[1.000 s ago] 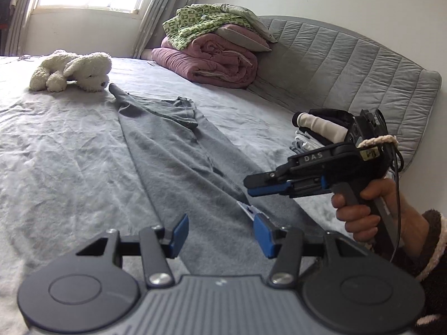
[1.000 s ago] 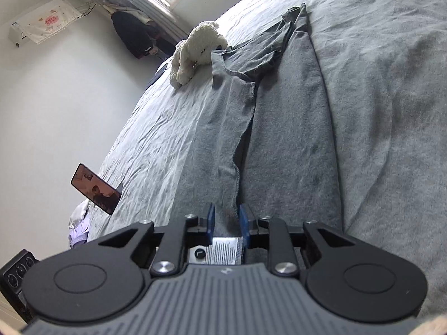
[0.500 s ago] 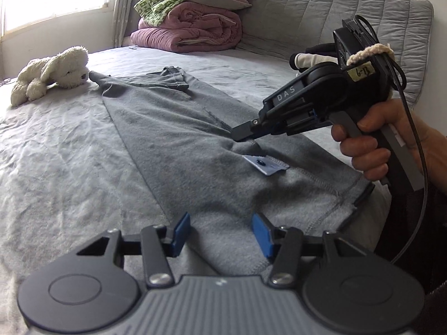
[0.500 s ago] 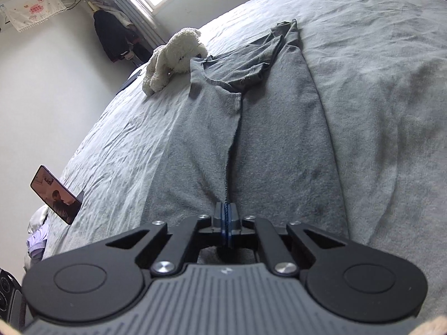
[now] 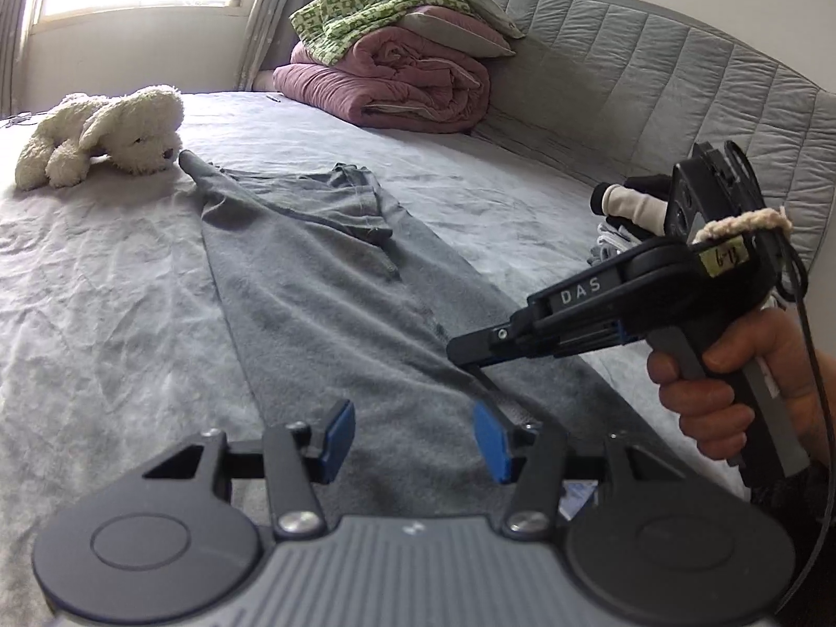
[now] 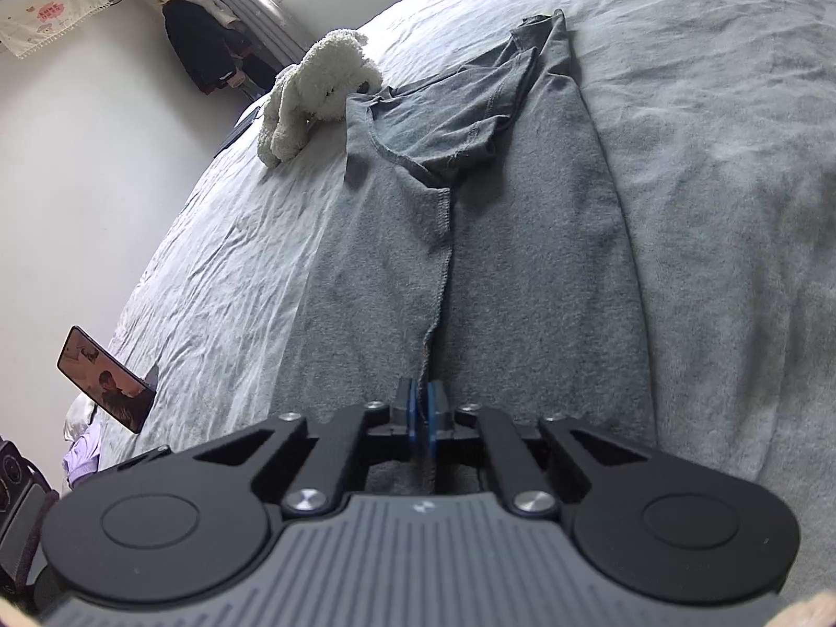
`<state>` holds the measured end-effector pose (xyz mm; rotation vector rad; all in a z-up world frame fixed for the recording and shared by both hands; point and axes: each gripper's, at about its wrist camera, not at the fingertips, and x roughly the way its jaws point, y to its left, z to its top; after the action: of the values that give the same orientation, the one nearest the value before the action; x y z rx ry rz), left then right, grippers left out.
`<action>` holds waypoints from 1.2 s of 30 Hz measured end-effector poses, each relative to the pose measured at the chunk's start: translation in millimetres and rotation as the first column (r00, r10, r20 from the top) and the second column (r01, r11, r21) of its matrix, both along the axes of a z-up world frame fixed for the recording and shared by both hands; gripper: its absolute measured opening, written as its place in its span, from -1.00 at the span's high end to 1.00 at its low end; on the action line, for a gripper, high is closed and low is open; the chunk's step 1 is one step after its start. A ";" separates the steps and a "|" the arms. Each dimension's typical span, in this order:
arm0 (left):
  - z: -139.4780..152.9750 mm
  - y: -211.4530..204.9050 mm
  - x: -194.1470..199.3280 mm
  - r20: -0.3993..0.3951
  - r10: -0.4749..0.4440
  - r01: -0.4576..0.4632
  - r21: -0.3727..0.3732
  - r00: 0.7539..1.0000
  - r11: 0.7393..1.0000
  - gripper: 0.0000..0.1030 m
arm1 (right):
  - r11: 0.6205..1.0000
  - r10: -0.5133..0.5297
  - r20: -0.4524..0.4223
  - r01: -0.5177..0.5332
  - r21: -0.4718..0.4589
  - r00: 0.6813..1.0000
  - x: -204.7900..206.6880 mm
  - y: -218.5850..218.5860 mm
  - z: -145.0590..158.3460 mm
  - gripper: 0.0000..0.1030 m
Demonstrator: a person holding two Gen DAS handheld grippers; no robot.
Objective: Fold clothes
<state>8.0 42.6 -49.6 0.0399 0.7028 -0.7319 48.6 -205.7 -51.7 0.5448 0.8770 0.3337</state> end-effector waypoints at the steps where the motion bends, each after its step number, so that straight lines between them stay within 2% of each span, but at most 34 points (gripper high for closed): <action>1: -6.0 -3.6 -0.6 0.008 -0.019 0.019 0.037 1.000 0.999 0.00 | 1.000 -0.001 0.002 0.001 -0.003 1.000 -1.3 -2.4 -0.9 0.97; 3: -8.7 -10.8 -8.8 0.074 -0.087 0.077 0.132 0.993 0.988 0.00 | 1.000 -0.002 0.005 0.002 -0.010 1.000 -4.0 -7.2 -2.6 0.97; 6: -0.2 -13.1 -7.0 0.066 -0.123 0.110 0.182 0.990 0.977 -0.01 | 1.000 0.013 -0.006 -0.013 -0.005 1.000 -1.8 -7.9 0.5 0.87; 7: 2.6 -12.4 -5.2 0.065 -0.127 0.112 0.187 0.990 0.976 -0.01 | 1.000 0.016 -0.011 -0.016 0.009 1.000 -0.7 -8.2 2.3 0.69; 9: 6.4 -12.1 0.0 0.091 -0.112 0.094 0.183 0.990 0.979 -0.03 | 0.999 0.022 -0.027 -0.021 0.031 0.999 4.7 -8.3 5.9 0.47; 10: 8.0 -13.2 3.9 0.105 -0.099 0.080 0.172 0.990 0.982 -0.04 | 0.999 0.014 -0.027 -0.013 0.035 1.000 10.0 -8.5 8.2 0.21; 11: 9.0 -14.6 8.5 0.110 -0.086 0.069 0.153 0.990 0.986 -0.05 | 0.999 0.003 -0.024 -0.002 0.039 1.000 15.9 -8.7 10.7 0.17; 14: 7.5 -21.5 23.6 0.095 -0.054 0.046 0.088 0.994 0.995 -0.08 | 0.999 -0.021 -0.013 0.022 0.039 1.000 30.4 -9.6 8.7 0.17; 16: 3.4 -29.1 30.7 0.090 -0.048 0.040 0.087 0.995 0.995 -0.08 | 0.999 -0.037 -0.006 0.037 0.039 0.999 39.8 -10.2 6.9 0.17; 18: -1.2 -36.3 35.9 0.087 -0.046 0.037 0.096 0.995 0.995 -0.08 | 0.998 -0.052 0.002 0.052 0.038 0.999 49.3 -10.8 5.0 0.26; 19: -3.4 -38.4 37.2 0.084 -0.046 0.038 0.102 0.995 0.994 -0.10 | 0.997 -0.060 0.006 0.060 0.038 0.998 54.0 -11.1 4.1 0.55; 20: -5.4 -39.7 37.5 0.080 -0.051 0.042 0.108 0.995 0.993 -0.14 | 0.997 -0.068 0.009 0.067 0.038 0.998 58.8 -11.4 3.2 0.96; 23: -7.2 -38.8 35.0 0.067 -0.096 0.087 0.133 0.993 0.987 -0.26 | 0.995 -0.091 0.021 0.090 0.038 0.996 73.0 -12.2 0.4 0.94; 26: -6.1 -38.5 31.2 0.077 -0.136 0.122 0.165 0.988 0.979 -0.31 | 0.992 -0.100 0.061 0.105 -0.073 0.993 74.4 -13.1 3.8 0.95; 27: -5.2 -38.5 31.2 0.081 -0.132 0.117 0.166 0.988 0.979 -0.31 | 0.991 -0.106 0.063 0.110 -0.077 0.992 73.5 -15.5 4.5 0.94; 28: -4.0 -38.5 31.6 0.085 -0.123 0.108 0.163 0.989 0.981 -0.32 | 0.991 -0.112 0.062 0.116 -0.070 0.992 72.3 -18.6 5.0 0.87; 29: -2.5 -38.0 32.0 0.094 -0.106 0.091 0.154 0.990 0.984 -0.32 | 0.991 -0.113 0.069 0.117 -0.062 0.991 70.1 -19.7 7.8 0.70; 31: -0.3 -36.0 32.9 0.119 -0.076 0.061 0.128 0.990 0.990 -0.31 | 0.995 -0.064 0.118 0.073 -0.071 0.991 63.6 -14.7 17.6 0.69; 33: 1.1 -34.5 33.6 0.133 -0.059 0.046 0.100 0.989 0.994 -0.31 | 0.995 0.021 0.171 -0.005 -0.095 0.985 55.1 -3.9 26.1 0.50; 34: 0.2 -35.0 33.7 0.126 -0.067 0.055 0.093 0.990 0.994 -0.31 | 0.990 0.078 0.188 -0.054 -0.133 0.979 50.0 4.6 26.7 0.37; 36: -3.4 -37.6 33.1 0.101 -0.095 0.085 0.099 0.990 0.991 -0.31 | 0.965 0.190 0.210 -0.143 -0.222 0.959 40.0 21.6 25.9 0.36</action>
<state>41.1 5.0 -53.0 0.1966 0.6370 -0.7775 88.7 -184.0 -25.8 0.2345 0.7230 0.4458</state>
